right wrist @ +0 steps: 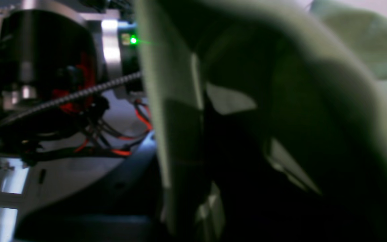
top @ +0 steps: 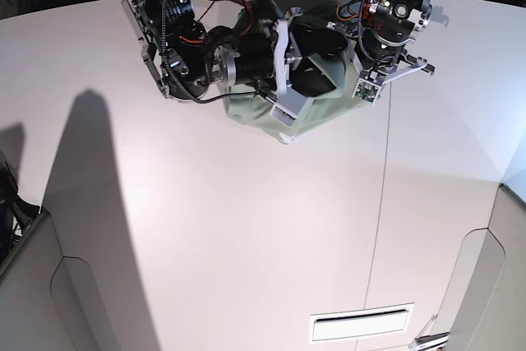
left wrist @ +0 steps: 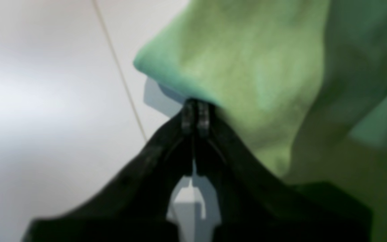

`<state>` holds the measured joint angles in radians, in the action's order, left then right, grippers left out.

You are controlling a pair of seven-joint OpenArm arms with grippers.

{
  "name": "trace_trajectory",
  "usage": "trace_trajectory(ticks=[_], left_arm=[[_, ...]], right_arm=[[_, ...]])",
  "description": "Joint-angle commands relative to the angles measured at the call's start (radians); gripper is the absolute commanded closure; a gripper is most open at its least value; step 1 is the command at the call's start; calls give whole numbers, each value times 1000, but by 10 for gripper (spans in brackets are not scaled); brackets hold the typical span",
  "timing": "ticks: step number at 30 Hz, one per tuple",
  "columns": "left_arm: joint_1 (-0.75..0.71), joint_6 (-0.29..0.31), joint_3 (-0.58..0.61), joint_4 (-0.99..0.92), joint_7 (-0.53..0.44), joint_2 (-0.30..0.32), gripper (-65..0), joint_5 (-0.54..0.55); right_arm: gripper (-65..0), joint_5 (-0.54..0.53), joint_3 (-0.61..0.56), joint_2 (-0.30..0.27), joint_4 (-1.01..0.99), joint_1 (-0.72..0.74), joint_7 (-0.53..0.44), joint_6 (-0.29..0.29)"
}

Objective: Fold the T-shirt properly

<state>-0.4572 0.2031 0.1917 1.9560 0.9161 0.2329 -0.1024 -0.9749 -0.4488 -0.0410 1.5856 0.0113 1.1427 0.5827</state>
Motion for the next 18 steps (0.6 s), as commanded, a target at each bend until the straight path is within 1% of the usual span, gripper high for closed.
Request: trace_trajectory(ticks=[1, 4, 7, 9, 12, 18], left_arm=[[-9, 3, 2, 2, 27, 0, 0, 16], [-8, 3, 2, 2, 26, 0, 0, 16], [-9, 2, 2, 16, 27, 0, 0, 13], [-9, -11, 2, 35, 27, 0, 0, 12], [-9, -12, 2, 79, 28, 0, 0, 12], [-10, -13, 2, 163, 31, 0, 0, 13]], right_arm=[[0, 1, -11, 22, 17, 10, -23, 8], [0, 61, -9, 42, 17, 11, -39, 8], [0, 63, -9, 42, 17, 11, -75, 7], [0, 63, -5, 42, 17, 11, -77, 5], [0, 67, 9, 42, 17, 16, -77, 5], [0, 69, 80, 42, 18, 33, -77, 4]])
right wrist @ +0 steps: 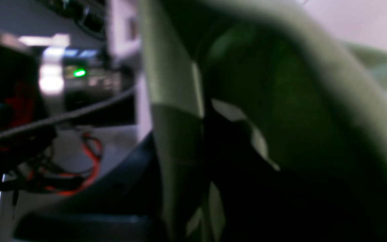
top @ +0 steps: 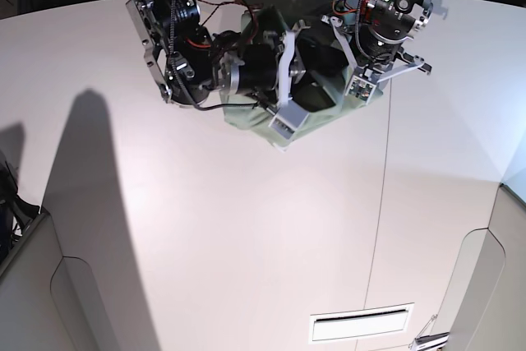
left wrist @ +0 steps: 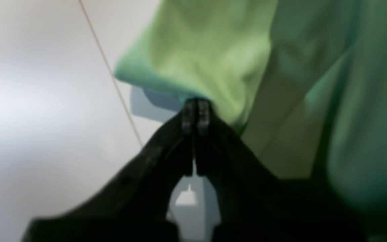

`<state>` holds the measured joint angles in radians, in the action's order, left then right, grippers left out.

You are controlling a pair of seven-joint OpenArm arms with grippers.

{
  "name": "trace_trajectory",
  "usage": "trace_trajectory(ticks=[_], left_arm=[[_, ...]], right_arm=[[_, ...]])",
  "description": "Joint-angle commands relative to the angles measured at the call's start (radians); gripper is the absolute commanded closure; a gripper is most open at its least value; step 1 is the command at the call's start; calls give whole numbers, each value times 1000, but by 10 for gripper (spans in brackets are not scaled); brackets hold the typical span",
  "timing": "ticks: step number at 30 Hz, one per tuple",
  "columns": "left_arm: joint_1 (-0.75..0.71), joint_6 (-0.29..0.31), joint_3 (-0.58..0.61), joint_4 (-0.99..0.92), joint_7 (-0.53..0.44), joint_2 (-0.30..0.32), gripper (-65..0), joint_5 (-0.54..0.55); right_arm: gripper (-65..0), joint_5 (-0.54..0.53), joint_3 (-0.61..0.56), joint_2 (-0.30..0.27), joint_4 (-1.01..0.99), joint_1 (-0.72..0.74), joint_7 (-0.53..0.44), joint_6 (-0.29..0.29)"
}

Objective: Fold the T-shirt properly

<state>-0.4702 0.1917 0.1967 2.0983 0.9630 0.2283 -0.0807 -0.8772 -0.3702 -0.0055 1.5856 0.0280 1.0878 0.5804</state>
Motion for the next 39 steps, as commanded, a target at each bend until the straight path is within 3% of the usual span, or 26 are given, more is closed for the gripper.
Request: trace_trajectory(ticks=[1, 9, 16, 22, 27, 28, 30, 31, 32, 35, 39], left_arm=[[2, -2, -3, 37, -16, 5, 0, -9], [1, -77, -3, 150, -16, 5, 0, -95], [2, -81, -3, 175, 3, 5, 0, -128], [1, -193, -3, 218, 7, 5, 0, -304], [2, -207, -3, 258, 14, 5, 0, -366], [2, -207, -3, 258, 14, 5, 0, -366], [1, -207, -3, 258, 14, 5, 0, -365], [2, -207, -3, 258, 15, 5, 0, -370], [2, -207, -3, 258, 14, 5, 0, -371], [2, -210, -3, 258, 14, 4, 0, -377], [2, -237, -17, 258, 23, 5, 0, -436]], right_arm=[[0, -30, 11, 6, 18, 19, -23, 7], [0, -31, 16, 44, 18, 32, -31, 6], [0, 10, 14, 109, 18, 32, -34, 6], [0, 10, 14, 111, 17, 32, -37, 6], [0, 11, 4, 111, 17, 32, -37, 7], [-36, 10, -8, 111, 17, 32, -37, 7], [-295, 5, -53, 111, 17, 32, -38, 7], [-394, -3, -82, 111, 17, 32, -46, 8], [-444, -6, -111, 111, 17, 32, -61, 7], [-440, -10, -200, 112, 17, 32, -114, 7], [-439, 3, -212, 111, 17, 32, -135, -8]])
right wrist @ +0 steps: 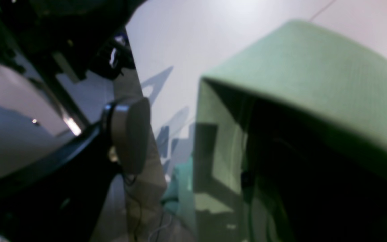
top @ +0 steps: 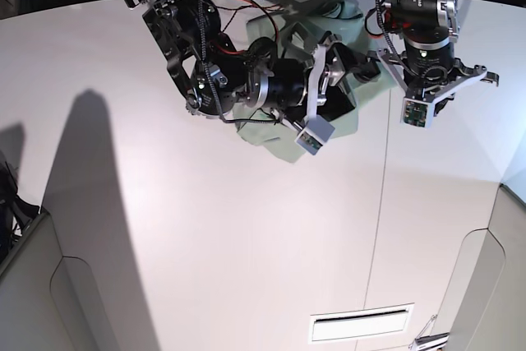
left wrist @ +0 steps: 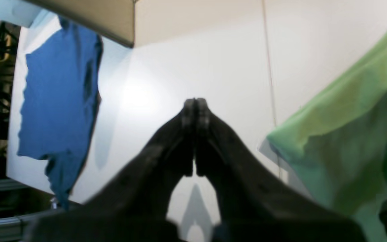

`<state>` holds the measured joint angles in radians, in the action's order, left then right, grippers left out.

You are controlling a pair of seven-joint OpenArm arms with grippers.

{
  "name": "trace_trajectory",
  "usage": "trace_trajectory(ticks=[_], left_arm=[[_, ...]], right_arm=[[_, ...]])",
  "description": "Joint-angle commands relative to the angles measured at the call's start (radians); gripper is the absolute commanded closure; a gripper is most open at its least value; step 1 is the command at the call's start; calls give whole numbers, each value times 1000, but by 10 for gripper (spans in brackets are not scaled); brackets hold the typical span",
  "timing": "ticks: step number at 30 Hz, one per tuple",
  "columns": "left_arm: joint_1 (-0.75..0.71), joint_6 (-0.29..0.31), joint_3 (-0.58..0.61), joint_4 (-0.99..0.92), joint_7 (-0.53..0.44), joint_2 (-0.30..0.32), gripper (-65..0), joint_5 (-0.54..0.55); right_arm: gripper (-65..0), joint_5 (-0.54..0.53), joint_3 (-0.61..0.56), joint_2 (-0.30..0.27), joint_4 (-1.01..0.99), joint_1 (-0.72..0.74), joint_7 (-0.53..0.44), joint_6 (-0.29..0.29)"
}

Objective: Fold the T-shirt properly

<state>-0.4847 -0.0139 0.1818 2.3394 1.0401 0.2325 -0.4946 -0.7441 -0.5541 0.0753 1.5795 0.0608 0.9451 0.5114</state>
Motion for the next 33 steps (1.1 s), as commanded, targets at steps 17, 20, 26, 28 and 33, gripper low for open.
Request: trace_trajectory(ticks=[17, 20, 26, 28, 33], left_arm=[[17, -184, -2, 17, -56, 1, 0, -267], [17, -218, -2, 17, -56, 1, 0, -302], [16, -209, -2, 17, -56, 1, 0, -280], [16, -197, -2, 17, -56, 1, 0, -257], [17, -166, -2, 17, -60, 1, 0, -193]], right_arm=[[-439, -356, -29, 40, 24, 97, 229, 80], [-439, -342, -29, 42, 24, 98, 211, 80], [-423, -170, -4, 42, 24, 214, 171, 79], [-339, -108, 31, 41, 24, 274, 171, 77], [-5, -45, 153, 42, 24, 360, 171, 68]])
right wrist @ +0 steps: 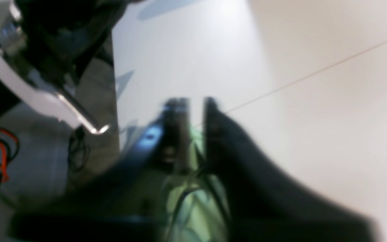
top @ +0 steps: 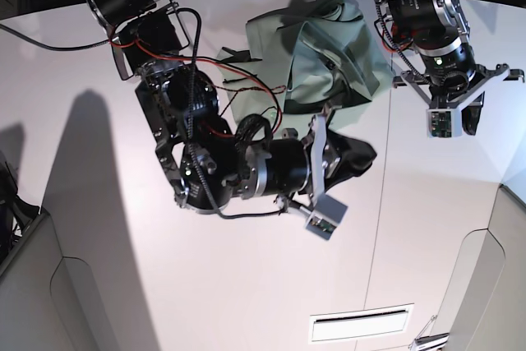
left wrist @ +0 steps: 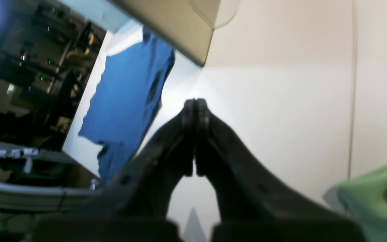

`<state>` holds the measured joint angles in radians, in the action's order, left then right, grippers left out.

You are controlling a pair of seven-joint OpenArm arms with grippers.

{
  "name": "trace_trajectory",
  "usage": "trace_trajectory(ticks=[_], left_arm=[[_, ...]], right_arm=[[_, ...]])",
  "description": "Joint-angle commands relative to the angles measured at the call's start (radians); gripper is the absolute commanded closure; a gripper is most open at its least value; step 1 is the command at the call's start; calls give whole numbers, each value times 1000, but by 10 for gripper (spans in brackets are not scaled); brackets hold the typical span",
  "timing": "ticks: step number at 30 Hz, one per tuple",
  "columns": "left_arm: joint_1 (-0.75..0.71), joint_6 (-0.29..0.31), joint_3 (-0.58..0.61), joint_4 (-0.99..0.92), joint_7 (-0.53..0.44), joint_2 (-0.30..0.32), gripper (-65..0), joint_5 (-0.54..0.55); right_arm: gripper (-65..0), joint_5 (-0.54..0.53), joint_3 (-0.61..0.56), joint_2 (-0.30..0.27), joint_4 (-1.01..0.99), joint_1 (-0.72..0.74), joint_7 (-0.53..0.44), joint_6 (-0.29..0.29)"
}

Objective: Fold the T-shirt properly

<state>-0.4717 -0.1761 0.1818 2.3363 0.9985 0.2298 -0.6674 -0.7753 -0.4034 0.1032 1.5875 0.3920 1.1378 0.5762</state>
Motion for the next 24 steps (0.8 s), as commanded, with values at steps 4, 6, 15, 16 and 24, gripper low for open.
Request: trace_trajectory(ticks=[4, 6, 15, 16, 24], left_arm=[[6, 102, -2, 20, -75, 3, 0, 166], [6, 187, -2, 20, -84, 3, 0, 315], [-12, 493, -2, 20, -45, 3, 0, 855], [-21, 499, -2, 14, -37, 2, 0, 869], [-37, 454, -2, -215, 5, 3, 0, 736]], right_arm=[[0, 163, 81, 13, 11, 33, -100, 3], [0, 273, 95, 12, -14, 32, -142, 3], [0, 316, 55, 11, -337, 56, -274, 7], [0, 316, 41, 11, -378, 67, -276, 7], [0, 290, -16, -3, -500, 63, -193, 7]])
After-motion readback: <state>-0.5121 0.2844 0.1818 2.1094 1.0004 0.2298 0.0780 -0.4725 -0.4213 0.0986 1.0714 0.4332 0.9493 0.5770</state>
